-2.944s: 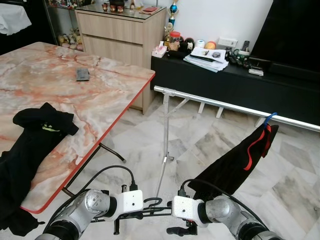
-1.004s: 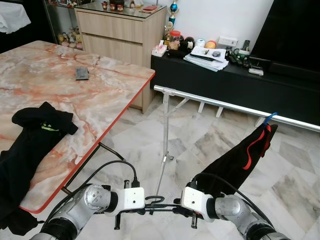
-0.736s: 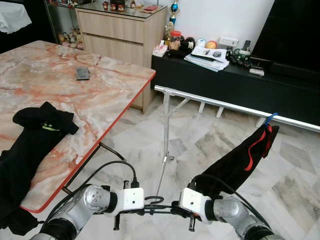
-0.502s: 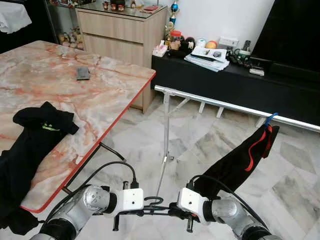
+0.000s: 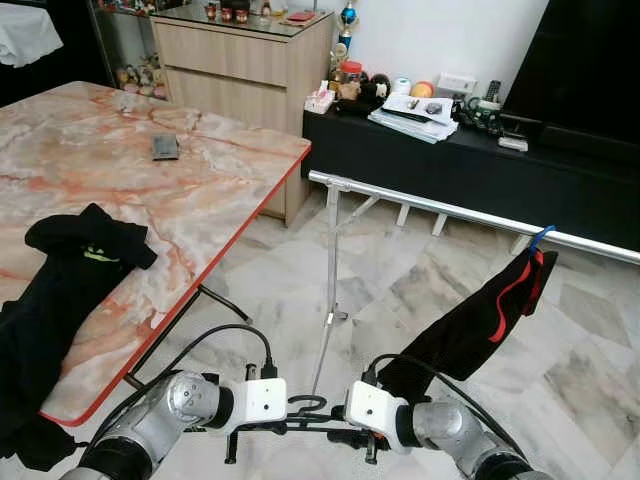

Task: Hang hanger

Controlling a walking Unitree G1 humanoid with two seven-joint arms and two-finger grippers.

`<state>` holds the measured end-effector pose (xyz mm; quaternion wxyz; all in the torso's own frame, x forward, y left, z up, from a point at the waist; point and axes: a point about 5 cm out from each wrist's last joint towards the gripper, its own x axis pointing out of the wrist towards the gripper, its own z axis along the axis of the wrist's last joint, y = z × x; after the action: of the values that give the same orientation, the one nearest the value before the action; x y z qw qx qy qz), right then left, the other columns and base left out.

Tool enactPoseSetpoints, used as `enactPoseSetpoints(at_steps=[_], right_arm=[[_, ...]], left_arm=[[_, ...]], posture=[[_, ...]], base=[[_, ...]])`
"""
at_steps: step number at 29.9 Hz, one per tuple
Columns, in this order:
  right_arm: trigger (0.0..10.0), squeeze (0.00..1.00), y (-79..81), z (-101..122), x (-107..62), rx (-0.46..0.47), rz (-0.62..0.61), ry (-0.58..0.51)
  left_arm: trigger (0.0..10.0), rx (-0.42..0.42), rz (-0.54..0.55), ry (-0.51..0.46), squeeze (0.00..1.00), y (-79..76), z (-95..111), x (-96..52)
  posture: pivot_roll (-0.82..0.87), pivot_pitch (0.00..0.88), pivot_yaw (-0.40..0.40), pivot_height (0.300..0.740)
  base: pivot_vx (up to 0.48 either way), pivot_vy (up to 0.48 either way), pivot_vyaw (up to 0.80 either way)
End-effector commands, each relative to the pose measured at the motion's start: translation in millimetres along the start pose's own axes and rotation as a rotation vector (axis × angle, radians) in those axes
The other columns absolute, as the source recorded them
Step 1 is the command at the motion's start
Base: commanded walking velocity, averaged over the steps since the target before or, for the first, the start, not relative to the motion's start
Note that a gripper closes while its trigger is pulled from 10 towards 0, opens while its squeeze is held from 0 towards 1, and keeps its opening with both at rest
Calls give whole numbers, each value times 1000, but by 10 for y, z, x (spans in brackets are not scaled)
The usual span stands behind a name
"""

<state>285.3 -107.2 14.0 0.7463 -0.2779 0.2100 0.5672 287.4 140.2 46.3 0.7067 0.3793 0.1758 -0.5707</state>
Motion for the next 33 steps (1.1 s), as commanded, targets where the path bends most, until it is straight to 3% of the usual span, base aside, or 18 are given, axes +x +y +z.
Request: enactPoseSetpoints(at_steps=[1,11,12,13,14,15,16,33], right_arm=[[10000,0,16,1,22,-34,6,21],[10000,0,15,32,50,-44,-9,16],[8157,0,12,49,62,-46,-16,10],[7059,0,9,59,68,-42,-20,6],[1922,0,6,78,80,-35,-26,-3],[353,0,5,90,89,-30,-30,-8],[0,0,4,105,101,-26,-34,-14],[0,0,57,97,167,-6,-11,26]], left_arm=[[10000,21,-10,-11,0,2,52,15],[10000,23,-10,-14,0,2,68,21],[10000,23,-10,-15,0,3,70,22],[10000,24,-10,-15,0,3,72,22],[10000,23,-11,-16,0,3,73,23],[10000,23,-11,-17,0,3,74,23],[10000,22,-11,-17,0,3,74,24],[10000,15,-9,-19,0,2,76,31]], posture=[[220,45,-92,740],[230,48,-95,740],[230,48,-95,740],[230,48,-95,740],[230,48,-95,740],[230,48,-96,740],[230,48,-96,740],[227,48,-96,740]], base=[[0,0,0],[0,0,0],[0,0,0],[0,0,0],[0,0,0],[0,0,0],[0,0,0],[0,0,0]])
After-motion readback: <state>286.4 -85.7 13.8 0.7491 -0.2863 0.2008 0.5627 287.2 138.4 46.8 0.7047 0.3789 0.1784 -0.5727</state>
